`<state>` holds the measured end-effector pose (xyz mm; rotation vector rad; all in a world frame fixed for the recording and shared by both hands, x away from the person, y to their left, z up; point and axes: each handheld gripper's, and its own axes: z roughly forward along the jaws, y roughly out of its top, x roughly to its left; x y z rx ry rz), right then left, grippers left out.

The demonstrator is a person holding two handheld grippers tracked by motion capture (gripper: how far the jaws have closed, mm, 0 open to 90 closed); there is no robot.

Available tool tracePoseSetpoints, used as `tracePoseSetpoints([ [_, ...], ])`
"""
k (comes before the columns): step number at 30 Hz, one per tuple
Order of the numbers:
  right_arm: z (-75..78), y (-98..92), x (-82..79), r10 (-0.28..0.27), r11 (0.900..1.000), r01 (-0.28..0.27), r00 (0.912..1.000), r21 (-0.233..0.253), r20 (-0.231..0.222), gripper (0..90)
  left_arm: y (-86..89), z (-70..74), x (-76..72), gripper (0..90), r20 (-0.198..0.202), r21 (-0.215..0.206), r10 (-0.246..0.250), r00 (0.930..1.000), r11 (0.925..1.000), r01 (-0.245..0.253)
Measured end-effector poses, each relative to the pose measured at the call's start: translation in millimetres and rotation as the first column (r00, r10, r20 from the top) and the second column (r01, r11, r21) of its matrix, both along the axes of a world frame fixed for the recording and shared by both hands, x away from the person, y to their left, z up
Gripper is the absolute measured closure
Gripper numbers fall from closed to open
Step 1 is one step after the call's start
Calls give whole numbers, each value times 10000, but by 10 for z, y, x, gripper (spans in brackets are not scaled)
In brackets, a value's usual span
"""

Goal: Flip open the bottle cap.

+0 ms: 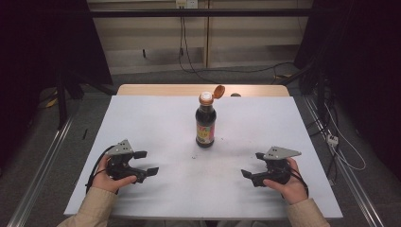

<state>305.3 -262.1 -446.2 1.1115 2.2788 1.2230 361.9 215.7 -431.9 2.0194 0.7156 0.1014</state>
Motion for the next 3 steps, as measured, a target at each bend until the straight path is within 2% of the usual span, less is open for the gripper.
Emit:
tracePoseSetpoints([
  [3,-9,4,5,2,10000,-1,10000,-61,13,121,-9,-9,4,131,46,92,-2,10000,10000,2],
])
